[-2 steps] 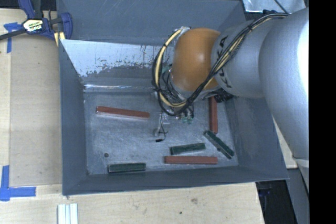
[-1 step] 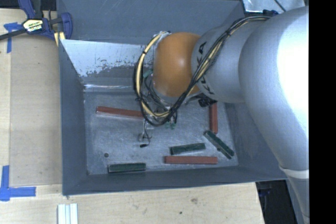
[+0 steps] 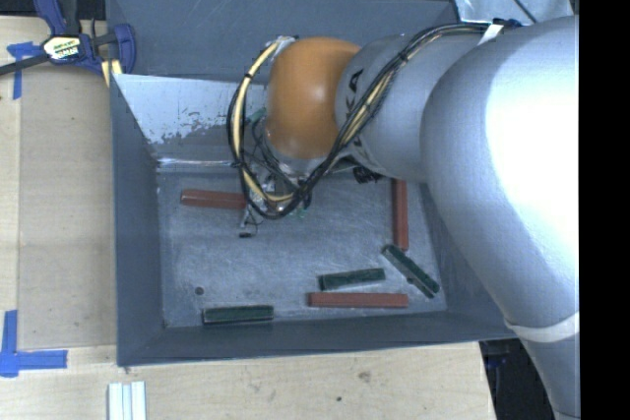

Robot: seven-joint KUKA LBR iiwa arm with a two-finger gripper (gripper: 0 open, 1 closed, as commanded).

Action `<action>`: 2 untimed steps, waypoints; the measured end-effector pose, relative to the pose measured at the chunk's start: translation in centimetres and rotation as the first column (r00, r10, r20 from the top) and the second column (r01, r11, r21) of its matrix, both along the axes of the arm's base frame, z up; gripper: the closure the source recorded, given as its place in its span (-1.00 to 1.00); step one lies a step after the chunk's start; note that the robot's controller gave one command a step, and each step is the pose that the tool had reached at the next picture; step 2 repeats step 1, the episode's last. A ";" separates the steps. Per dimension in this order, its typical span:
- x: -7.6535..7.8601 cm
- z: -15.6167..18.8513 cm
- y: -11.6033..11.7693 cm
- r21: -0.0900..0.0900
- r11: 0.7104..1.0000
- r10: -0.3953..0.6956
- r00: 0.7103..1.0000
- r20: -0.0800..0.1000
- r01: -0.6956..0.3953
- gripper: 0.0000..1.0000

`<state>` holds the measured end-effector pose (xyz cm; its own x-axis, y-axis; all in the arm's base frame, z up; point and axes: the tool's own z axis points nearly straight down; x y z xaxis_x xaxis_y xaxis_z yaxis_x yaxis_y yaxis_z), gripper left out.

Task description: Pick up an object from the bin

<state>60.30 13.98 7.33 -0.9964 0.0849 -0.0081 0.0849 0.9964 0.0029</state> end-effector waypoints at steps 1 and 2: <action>0.0 0.0 0.0 0.000 1.000 0.000 1.000 0.000 0.000 1.00; 0.0 0.0 0.0 0.000 1.000 0.000 1.000 0.000 0.000 1.00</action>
Offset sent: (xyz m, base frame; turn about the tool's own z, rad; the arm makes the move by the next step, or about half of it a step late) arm 0.0178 -0.0099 0.1280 0.0194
